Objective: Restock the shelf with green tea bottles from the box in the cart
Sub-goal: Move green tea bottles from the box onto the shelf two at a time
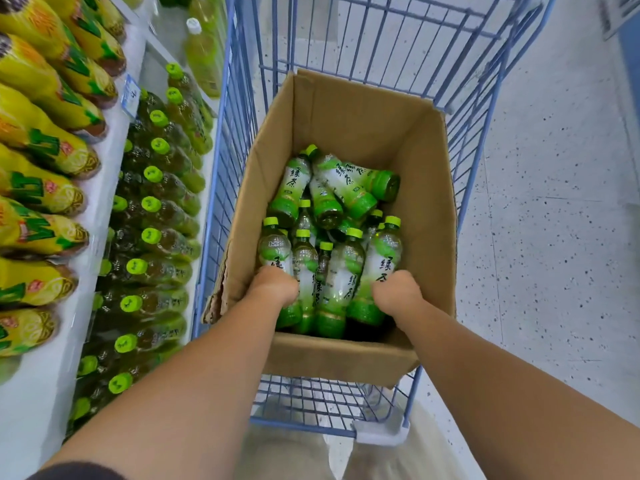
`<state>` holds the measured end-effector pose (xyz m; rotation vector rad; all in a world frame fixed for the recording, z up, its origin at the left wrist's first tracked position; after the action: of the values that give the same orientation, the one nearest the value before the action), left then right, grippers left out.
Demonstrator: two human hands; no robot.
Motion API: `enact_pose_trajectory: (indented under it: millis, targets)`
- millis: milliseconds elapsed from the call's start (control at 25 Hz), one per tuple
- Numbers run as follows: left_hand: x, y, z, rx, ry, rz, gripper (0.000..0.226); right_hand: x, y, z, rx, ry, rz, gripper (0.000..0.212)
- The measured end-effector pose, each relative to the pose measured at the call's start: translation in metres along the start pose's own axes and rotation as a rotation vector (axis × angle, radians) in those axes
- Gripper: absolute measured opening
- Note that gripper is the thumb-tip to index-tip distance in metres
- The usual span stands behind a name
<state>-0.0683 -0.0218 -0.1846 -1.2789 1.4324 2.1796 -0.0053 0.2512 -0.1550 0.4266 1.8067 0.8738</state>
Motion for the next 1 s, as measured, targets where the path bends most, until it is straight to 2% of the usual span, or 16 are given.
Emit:
enact_pose_trajectory:
  millis: [40, 160, 280, 360, 520, 640, 800, 920, 1000]
  targets:
    - [0.003, -0.001, 0.0, 0.0, 0.009, 0.009, 0.053, 0.001, -0.01, 0.006, 0.046, -0.02, -0.058, 0.041]
    - [0.017, -0.004, -0.002, 0.029, 0.033, 0.029, 0.058, 0.002, -0.033, 0.016, 0.049, -0.02, -0.17, 0.07]
    - [0.022, -0.005, -0.001, 0.048, 0.051, 0.035, 0.059, 0.016, -0.032, 0.0, 0.074, 0.052, -0.104, 0.048]
    - [0.022, -0.006, -0.001, -0.016, 0.082, 0.061, 0.062, 0.025, -0.035, -0.009, 0.092, 0.042, -0.108, 0.043]
    - [0.023, -0.005, -0.005, -0.136, 0.111, 0.097, 0.073, 0.038, -0.042, -0.013, 0.153, 0.001, -0.091, 0.09]
    - [0.021, -0.005, -0.006, -0.255, 0.134, 0.092, 0.087, 0.046, -0.047, -0.012, 0.206, -0.011, -0.144, 0.102]
    - [0.009, -0.002, 0.001, -0.471, 0.157, -0.009, 0.07, 0.036, -0.051, -0.009, 0.305, -0.083, -0.301, 0.09]
    - [-0.011, 0.006, 0.005, -0.522, 0.134, -0.069, 0.072, 0.01, -0.048, -0.01, 0.444, -0.133, -0.425, 0.065]
    - [-0.026, 0.017, 0.007, -0.543, 0.096, -0.054, 0.064, -0.01, -0.041, -0.012, 0.489, -0.106, -0.45, 0.07]
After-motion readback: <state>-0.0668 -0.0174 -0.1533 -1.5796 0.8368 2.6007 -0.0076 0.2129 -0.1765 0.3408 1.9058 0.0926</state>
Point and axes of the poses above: each hand's wrist, its own x-axis towards the middle knuckle, its own y-axis out of the back of the hand, z = x × y, the point moved 10 cm from there along x, towards the middle knuckle, and after that the axes turned 11 degrees about z, right-handed, at the moved point
